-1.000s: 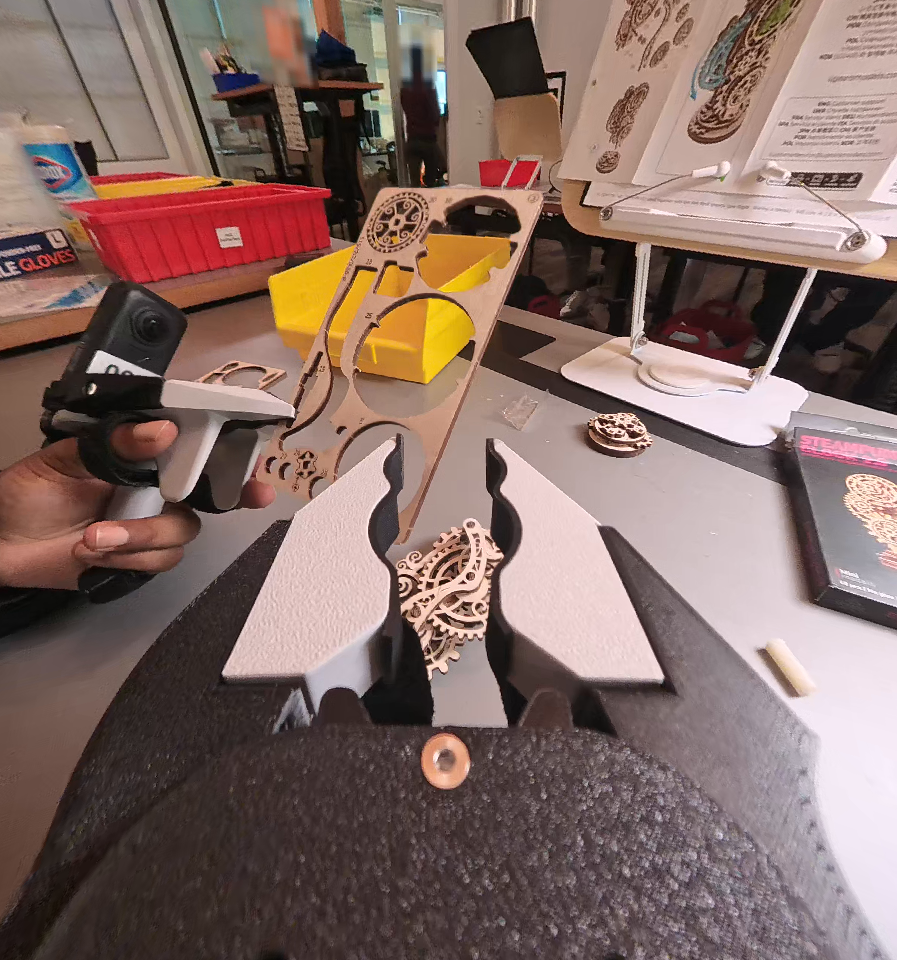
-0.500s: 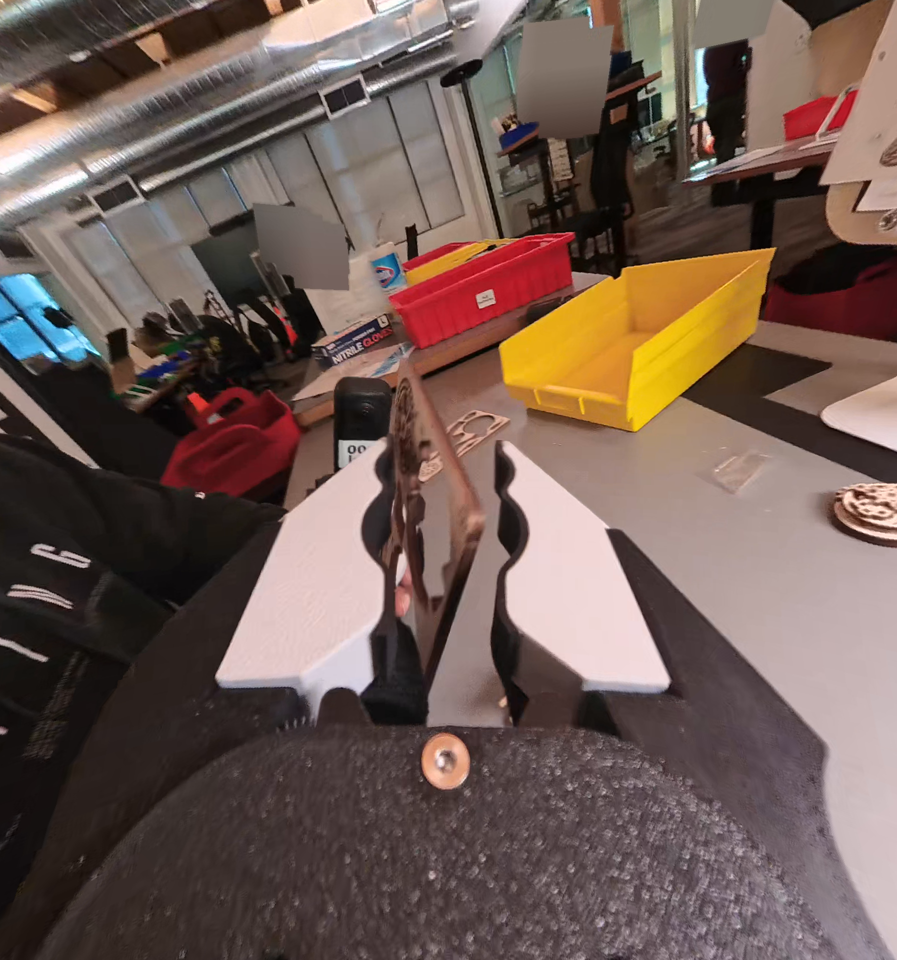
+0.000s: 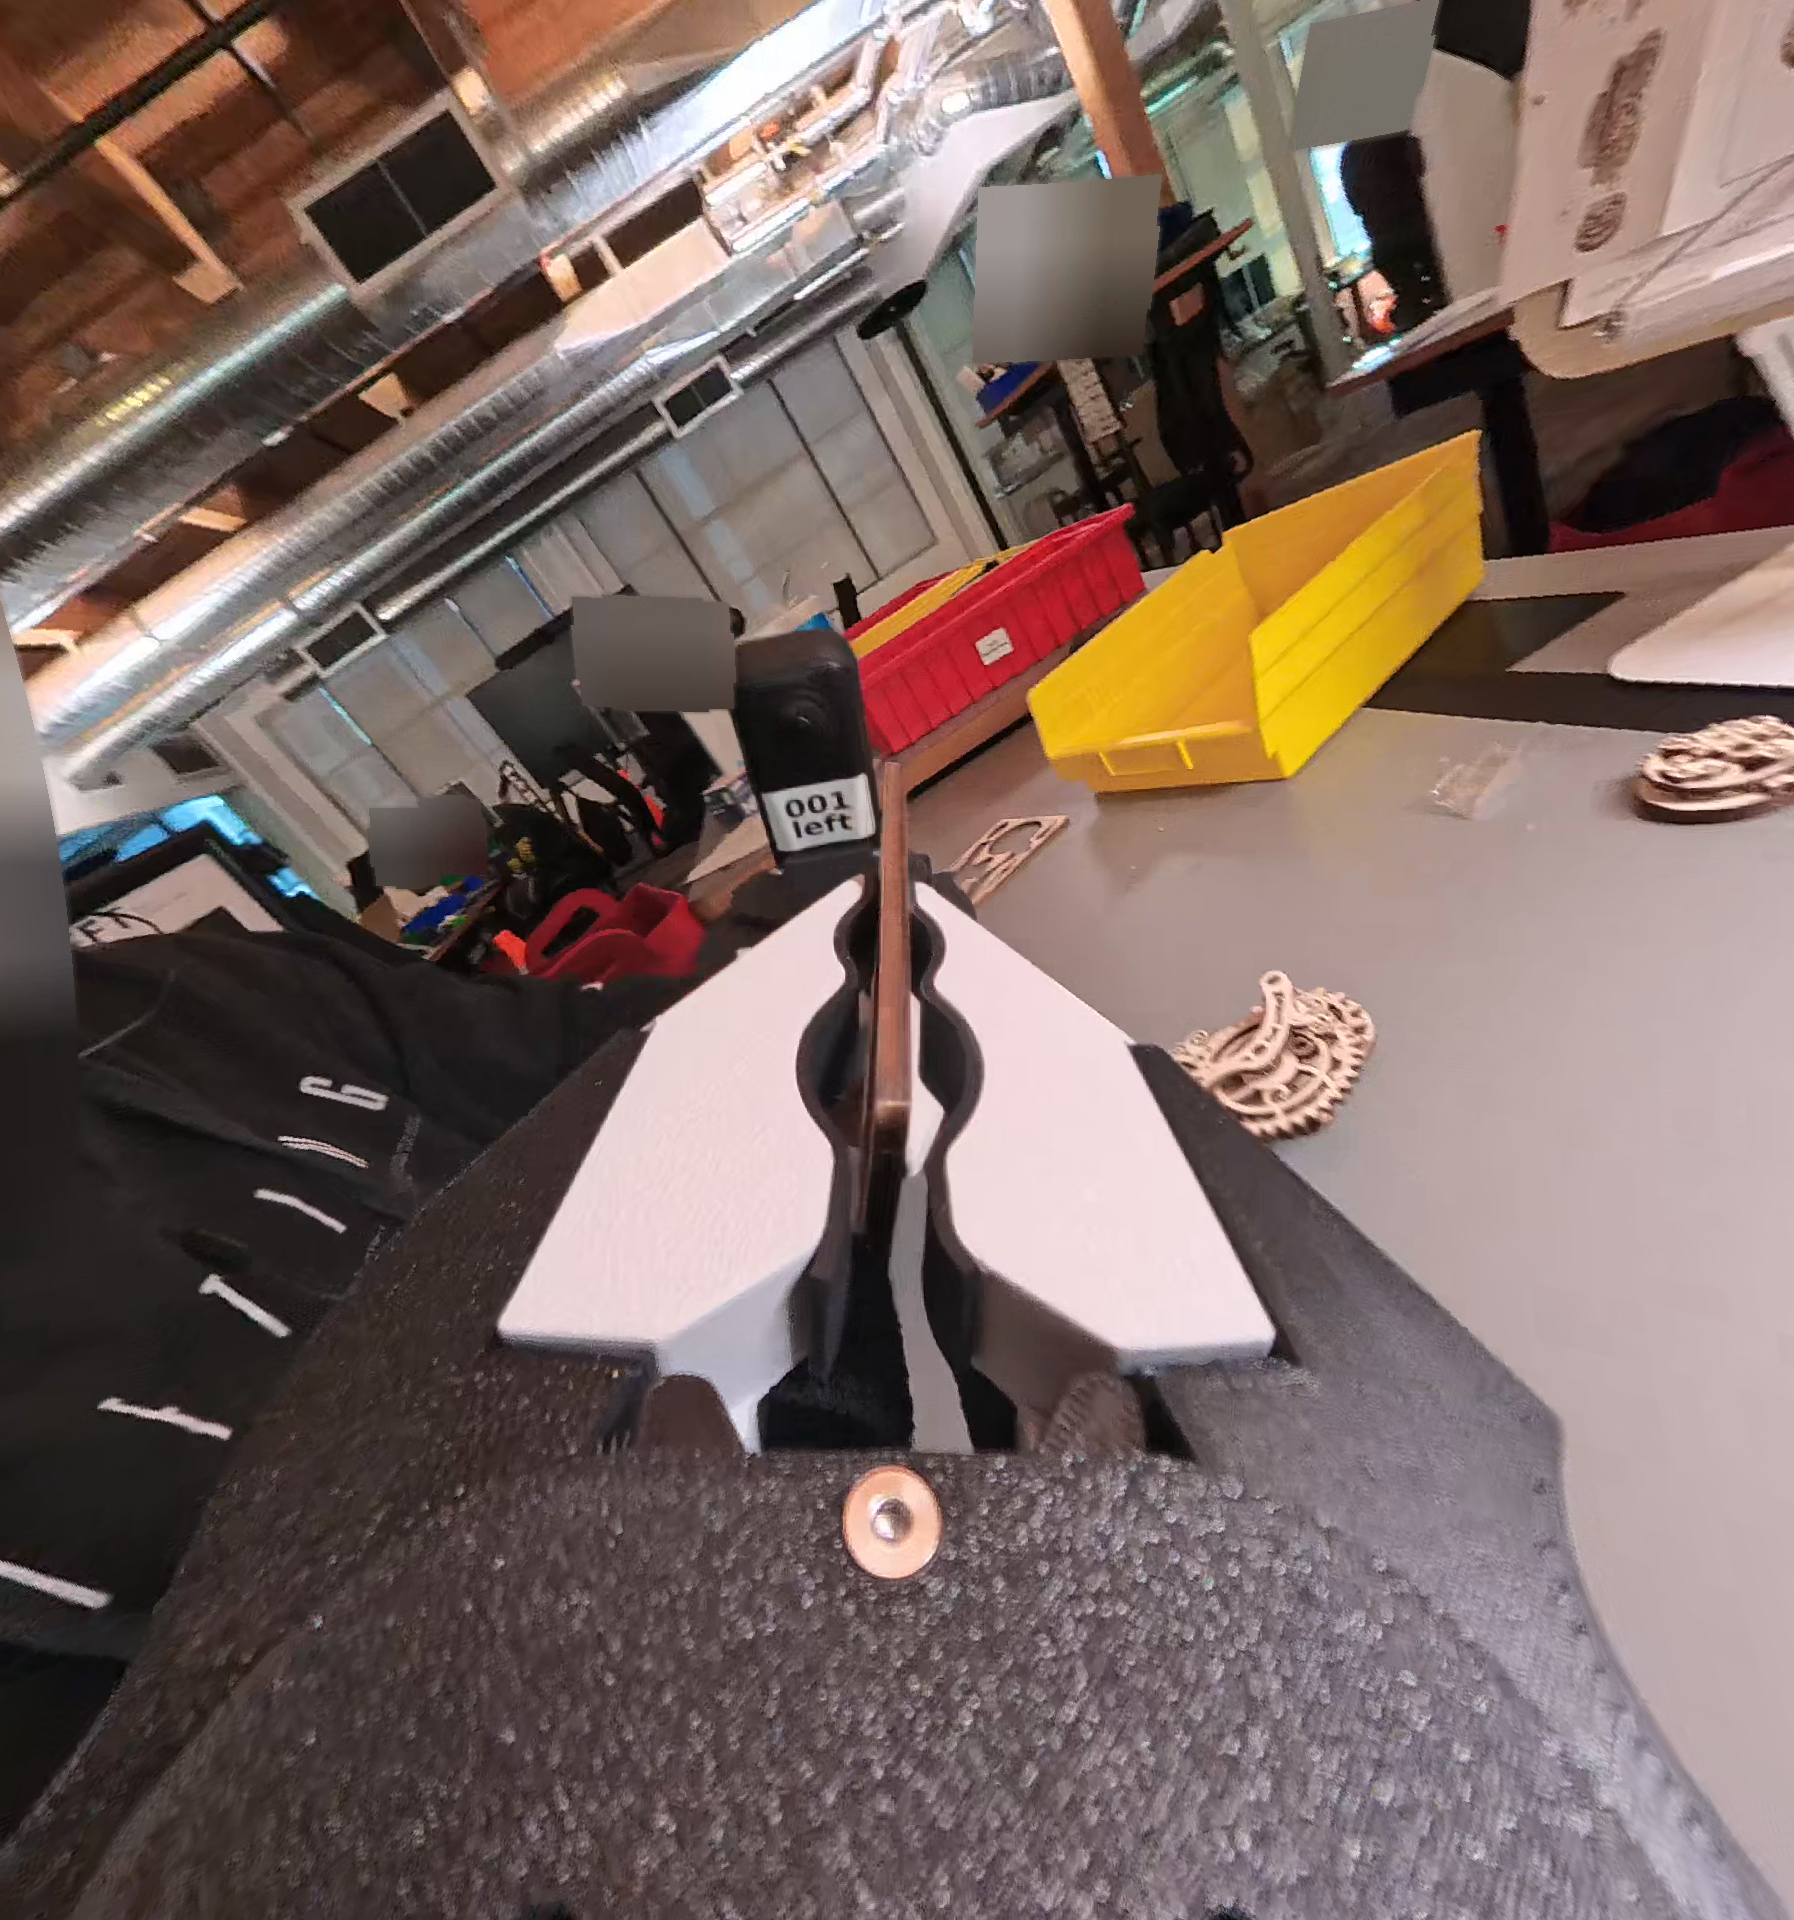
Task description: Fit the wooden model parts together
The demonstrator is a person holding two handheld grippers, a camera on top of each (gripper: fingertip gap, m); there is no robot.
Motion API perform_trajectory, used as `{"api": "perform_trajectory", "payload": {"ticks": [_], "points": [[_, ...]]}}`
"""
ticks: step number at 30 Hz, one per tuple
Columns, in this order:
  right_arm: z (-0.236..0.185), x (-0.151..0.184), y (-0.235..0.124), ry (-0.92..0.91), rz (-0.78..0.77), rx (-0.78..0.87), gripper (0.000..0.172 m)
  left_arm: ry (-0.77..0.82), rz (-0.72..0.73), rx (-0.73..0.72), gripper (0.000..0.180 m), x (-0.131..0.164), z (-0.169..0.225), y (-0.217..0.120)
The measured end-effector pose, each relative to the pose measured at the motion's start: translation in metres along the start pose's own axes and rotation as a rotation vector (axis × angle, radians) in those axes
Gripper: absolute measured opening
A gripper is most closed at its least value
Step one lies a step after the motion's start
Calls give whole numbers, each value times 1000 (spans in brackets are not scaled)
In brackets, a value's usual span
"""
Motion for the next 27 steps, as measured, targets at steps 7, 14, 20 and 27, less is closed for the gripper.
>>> {"api": "perform_trajectory", "payload": {"ticks": [7, 14, 20, 27], "points": [[33, 7, -48, 49, 50, 107, 3, -257, -53, 96, 2, 19, -24, 53], [62, 25, -70, 214, 81, 80, 4, -338, -64, 100, 3, 35, -23, 74], [74, 37, -69, 316, 81, 59, 4, -352, -101, 70, 4, 43, -19, 74], [55, 50, -40, 334, 40, 2, 2, -352, -118, 77, 4, 48, -2, 45]]}}
Point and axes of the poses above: each gripper's, where its closed fingertips meet, y out along the fingers, x out of its underside, z = x × y across the jaws, the point moved 7 cm from there along -y, back along the fingers, and after that the axes turned 12 degrees about y, right-handed, at the moved point
